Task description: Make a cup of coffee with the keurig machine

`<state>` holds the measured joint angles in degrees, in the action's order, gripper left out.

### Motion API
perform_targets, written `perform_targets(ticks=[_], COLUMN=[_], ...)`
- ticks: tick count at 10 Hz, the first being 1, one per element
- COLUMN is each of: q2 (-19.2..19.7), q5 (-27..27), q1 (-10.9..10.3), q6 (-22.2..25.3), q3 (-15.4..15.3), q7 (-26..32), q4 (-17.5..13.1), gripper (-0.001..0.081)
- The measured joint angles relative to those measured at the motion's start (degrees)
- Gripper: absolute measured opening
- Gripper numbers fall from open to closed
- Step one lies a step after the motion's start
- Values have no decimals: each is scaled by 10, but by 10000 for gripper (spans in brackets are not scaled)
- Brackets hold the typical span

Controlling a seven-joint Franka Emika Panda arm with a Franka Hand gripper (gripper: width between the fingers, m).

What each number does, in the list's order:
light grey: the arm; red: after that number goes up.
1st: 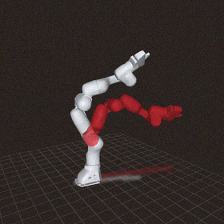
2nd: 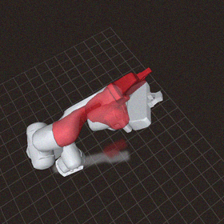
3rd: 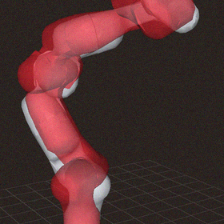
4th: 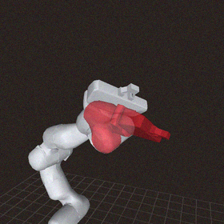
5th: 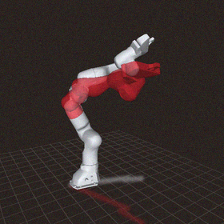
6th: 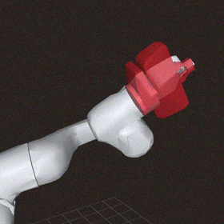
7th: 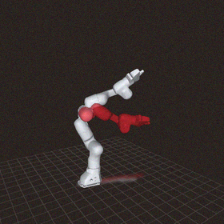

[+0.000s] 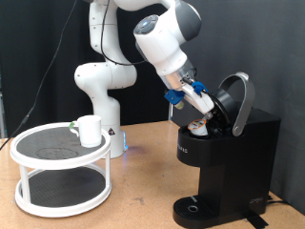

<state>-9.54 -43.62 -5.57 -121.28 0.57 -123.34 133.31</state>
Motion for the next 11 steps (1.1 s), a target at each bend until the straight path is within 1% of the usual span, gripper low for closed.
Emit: perform_targets(ticks=[6, 11], q2=[1, 1], q5=[13, 20], q1=[0, 0], q6=[-1, -4], q3=[0, -1], q7=[-14, -15], q4=[1, 5], gripper=[734, 734])
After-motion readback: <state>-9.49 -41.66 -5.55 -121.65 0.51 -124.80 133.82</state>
